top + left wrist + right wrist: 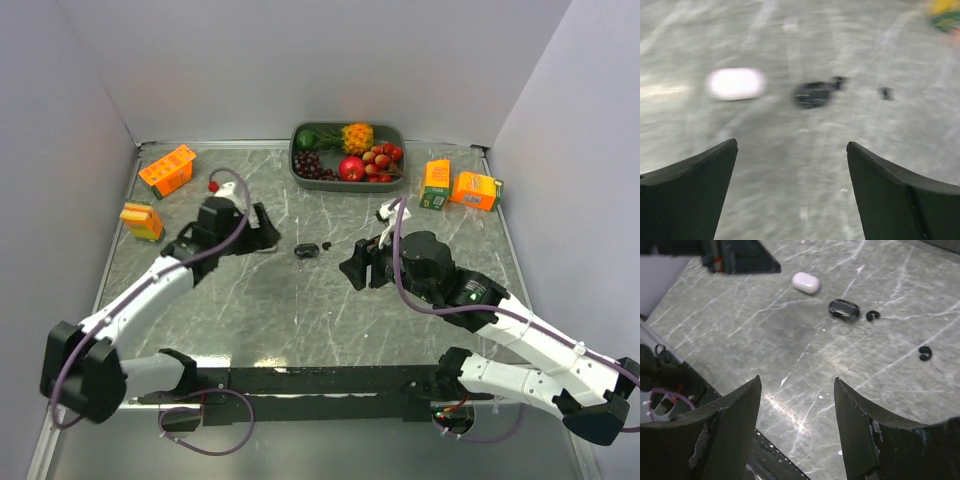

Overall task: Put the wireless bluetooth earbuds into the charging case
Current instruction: Place the charging case at the center of the board, then pick up the charging case at the center of the board.

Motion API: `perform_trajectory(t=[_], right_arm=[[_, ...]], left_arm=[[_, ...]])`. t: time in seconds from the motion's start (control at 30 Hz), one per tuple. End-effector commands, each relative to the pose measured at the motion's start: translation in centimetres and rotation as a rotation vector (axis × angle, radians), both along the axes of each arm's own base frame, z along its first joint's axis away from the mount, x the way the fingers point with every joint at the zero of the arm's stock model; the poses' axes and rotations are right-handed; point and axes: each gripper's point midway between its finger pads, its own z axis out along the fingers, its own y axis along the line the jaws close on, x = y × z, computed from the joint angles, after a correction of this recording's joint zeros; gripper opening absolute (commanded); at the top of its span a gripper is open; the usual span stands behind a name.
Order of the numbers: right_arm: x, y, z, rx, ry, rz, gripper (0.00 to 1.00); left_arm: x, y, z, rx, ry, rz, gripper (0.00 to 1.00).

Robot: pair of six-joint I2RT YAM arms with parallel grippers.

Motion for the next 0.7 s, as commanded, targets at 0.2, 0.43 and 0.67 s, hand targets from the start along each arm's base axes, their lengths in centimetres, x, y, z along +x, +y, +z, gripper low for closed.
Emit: perform_trajectory(t=[0.2,0.43,0.67], right_arm=[[1.8,-3.1,-0.1,0.009,0.020,-0.213,0.83],[1.7,-3.4,-0.8,0.022,0.052,-0.234,0.83],[1.3,-4.0,-0.2,0.037,0.030,-0.235,0.83]], left_arm=[[0.7,-3.0,0.5,-0.333,-0.076,0.363,0.96],[1.6,-5.3,-1.7,-0.039,0.150,0.382,0.96],[1.4,-10.1,-4.3,0.026,0.202,0.247,0.96]])
